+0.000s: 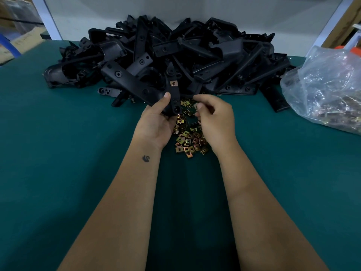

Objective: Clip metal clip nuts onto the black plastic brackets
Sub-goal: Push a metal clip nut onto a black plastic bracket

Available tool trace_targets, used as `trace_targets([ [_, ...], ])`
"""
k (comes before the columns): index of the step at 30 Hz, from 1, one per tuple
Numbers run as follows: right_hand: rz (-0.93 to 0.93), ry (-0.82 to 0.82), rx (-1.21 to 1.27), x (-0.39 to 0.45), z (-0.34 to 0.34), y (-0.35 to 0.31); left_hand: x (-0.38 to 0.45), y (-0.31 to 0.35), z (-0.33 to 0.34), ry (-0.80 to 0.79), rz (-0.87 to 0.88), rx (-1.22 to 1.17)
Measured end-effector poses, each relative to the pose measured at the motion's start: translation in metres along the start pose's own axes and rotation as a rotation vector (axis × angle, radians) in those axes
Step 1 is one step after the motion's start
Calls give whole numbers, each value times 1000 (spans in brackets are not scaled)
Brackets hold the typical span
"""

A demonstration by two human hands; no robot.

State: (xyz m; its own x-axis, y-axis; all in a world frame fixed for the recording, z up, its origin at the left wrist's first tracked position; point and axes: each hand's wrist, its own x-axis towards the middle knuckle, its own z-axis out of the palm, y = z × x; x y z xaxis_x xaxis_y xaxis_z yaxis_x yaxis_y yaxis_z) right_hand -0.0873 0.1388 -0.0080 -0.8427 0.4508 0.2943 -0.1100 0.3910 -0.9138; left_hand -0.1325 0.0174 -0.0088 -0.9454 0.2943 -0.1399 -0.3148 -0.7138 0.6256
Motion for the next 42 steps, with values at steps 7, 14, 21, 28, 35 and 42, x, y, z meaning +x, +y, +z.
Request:
trace_targets([
  [7,240,-22,511,4,-3,-2,0,0,0,-67,7,9],
  [14,300,-72,740,2,-4,-7,-2,0,1,-101,2,31],
  [21,271,-99,760,1,-1,-11,-5,0,4,-122,-29,12],
  [28,282,-148,724,-2,1,-12,-5,2,2,-137,-29,-13],
  [35,263,-158,711,-2,0,-13,-5,2,3,-151,-38,17],
  [42,286,-79,791,0,-1,-12,-7,0,3,-269,-63,115],
])
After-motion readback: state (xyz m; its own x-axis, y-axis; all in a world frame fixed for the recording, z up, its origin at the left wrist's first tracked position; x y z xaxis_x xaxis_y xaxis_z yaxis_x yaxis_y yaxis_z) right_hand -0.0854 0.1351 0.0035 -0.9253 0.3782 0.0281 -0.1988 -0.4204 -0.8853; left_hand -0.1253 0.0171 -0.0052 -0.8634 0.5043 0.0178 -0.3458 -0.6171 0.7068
